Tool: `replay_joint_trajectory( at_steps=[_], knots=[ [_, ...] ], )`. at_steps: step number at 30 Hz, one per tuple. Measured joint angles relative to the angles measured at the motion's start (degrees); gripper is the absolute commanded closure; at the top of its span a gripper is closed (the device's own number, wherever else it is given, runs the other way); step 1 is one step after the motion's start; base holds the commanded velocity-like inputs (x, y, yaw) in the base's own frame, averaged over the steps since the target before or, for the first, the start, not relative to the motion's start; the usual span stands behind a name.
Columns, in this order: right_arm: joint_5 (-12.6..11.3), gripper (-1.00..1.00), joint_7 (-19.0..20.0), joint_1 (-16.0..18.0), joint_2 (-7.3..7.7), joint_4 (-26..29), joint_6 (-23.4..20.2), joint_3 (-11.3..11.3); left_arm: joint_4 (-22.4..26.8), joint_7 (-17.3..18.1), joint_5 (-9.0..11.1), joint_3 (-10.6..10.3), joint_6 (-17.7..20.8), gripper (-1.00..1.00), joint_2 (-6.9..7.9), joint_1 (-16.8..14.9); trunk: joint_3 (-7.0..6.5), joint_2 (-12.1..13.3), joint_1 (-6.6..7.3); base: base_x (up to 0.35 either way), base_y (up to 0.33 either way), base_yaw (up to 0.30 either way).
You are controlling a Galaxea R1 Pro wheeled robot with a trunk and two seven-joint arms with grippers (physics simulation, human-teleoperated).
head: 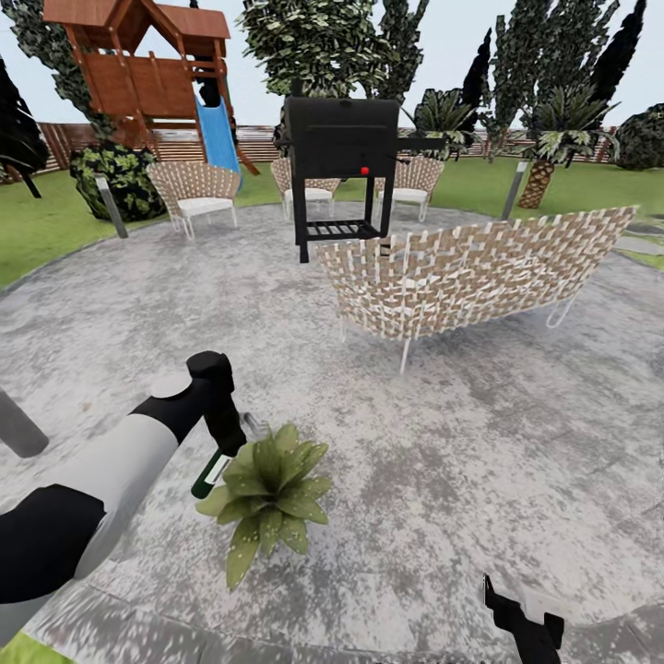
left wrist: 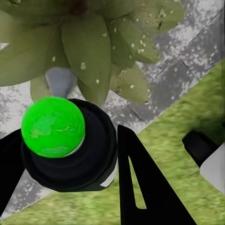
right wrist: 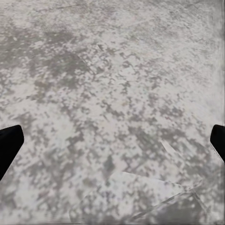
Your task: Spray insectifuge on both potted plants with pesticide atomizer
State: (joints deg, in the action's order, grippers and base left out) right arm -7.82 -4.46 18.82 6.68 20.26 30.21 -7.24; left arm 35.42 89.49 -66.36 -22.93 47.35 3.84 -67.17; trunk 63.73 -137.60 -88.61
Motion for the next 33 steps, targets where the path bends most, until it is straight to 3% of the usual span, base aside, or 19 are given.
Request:
replay_joint_trajectory(
  at_steps=[7, 18, 22, 24, 29, 31, 33],
  knots=[
    [0.0, -1.00, 0.0, 0.0, 0.00, 0.0, 0.0, 0.0, -0.4, 0.0, 0.0, 0.0, 0.0, 1.00, 0.54, 0.0, 0.00, 0.0, 0.00, 0.000, 0.000, -0.234],
    [0.0, -1.00, 0.0, 0.0, -0.01, 0.0, 0.0, 0.0, -0.8, 0.0, -0.1, 0.1, -0.1, 1.00, 0.68, 0.0, 0.00, 0.0, -0.03, -0.069, 0.025, -0.015],
    [0.0, -1.00, 0.0, 0.0, -0.01, 0.0, 0.0, 0.0, -0.9, 0.0, -2.2, 0.1, -0.2, 1.00, 0.90, 0.1, 0.00, 0.0, -0.02, -0.187, 0.227, 0.000],
    [0.0, -1.00, 0.0, 0.0, -0.01, 0.0, 0.0, 0.0, -0.9, 0.0, -3.0, 0.2, -0.4, 1.00, 1.78, 0.1, 0.00, 0.0, -0.01, -0.104, 0.280, 0.000],
    [0.0, -1.00, 0.0, 0.0, -0.01, 0.0, 0.1, 0.0, -0.8, 0.0, -3.3, 0.6, -0.4, 1.00, 6.55, 1.8, 0.00, 0.0, 0.00, -0.020, 0.259, 0.000],
    [0.0, -1.00, 0.0, 0.0, -0.01, 0.0, 0.0, 0.0, -0.8, 0.0, -3.2, 1.0, -0.3, 1.00, 7.81, 3.7, 0.01, 0.0, -0.01, -0.002, 0.049, 0.000],
    [0.0, -1.00, 0.0, 0.0, -0.01, 0.0, 0.0, 0.0, -0.5, 0.0, -3.1, 1.1, -0.2, 1.00, 8.12, 5.1, 0.00, 0.0, 0.00, -0.001, 0.016, 0.000]
  ],
)
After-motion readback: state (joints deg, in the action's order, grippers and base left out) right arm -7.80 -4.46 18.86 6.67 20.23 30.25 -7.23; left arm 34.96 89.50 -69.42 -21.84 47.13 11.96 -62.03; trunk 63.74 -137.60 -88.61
